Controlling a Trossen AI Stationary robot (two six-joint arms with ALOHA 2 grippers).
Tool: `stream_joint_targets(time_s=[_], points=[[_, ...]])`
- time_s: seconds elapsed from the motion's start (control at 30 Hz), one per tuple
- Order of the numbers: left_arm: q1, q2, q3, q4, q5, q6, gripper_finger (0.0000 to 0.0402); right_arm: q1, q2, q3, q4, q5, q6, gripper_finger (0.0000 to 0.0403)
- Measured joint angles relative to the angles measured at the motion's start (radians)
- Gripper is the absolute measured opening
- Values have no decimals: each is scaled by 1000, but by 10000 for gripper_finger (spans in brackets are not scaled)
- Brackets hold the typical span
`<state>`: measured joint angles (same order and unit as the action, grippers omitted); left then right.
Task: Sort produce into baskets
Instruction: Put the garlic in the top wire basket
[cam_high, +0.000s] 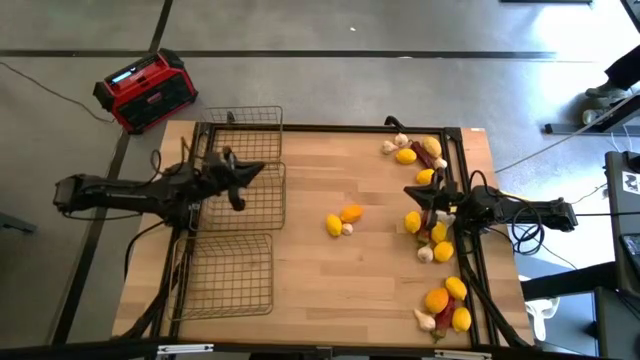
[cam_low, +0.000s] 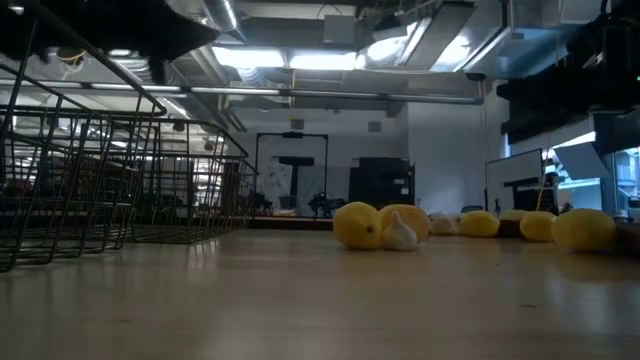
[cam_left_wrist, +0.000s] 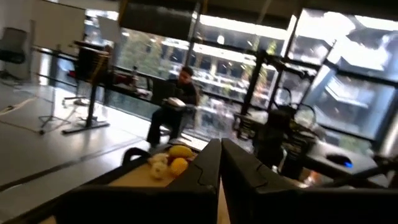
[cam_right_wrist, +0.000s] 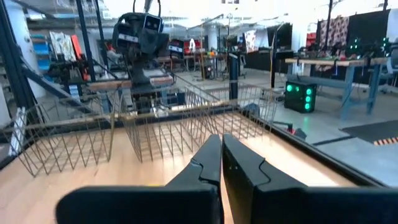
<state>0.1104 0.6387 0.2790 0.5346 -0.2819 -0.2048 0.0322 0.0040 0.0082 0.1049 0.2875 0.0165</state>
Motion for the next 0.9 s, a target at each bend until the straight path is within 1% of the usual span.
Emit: stream_joint_targets(time_s=[0.2,0.37,0.7,0.77,0.9], points=[[-5,196,161,-3,71,47,8,0,0,0,31,-1,2,16],[-26,343,272,-2,74,83,8,0,0,0,105,27,0,16],[-68,613,465,-5,74,153,8,0,0,0,236,27,-58,16],[-81,663,516,-40,74,184,8,0,0,0,243,19,-56,16],[-110,764,644,-198,74,223,8,0,0,0,242,-12,-49,16]])
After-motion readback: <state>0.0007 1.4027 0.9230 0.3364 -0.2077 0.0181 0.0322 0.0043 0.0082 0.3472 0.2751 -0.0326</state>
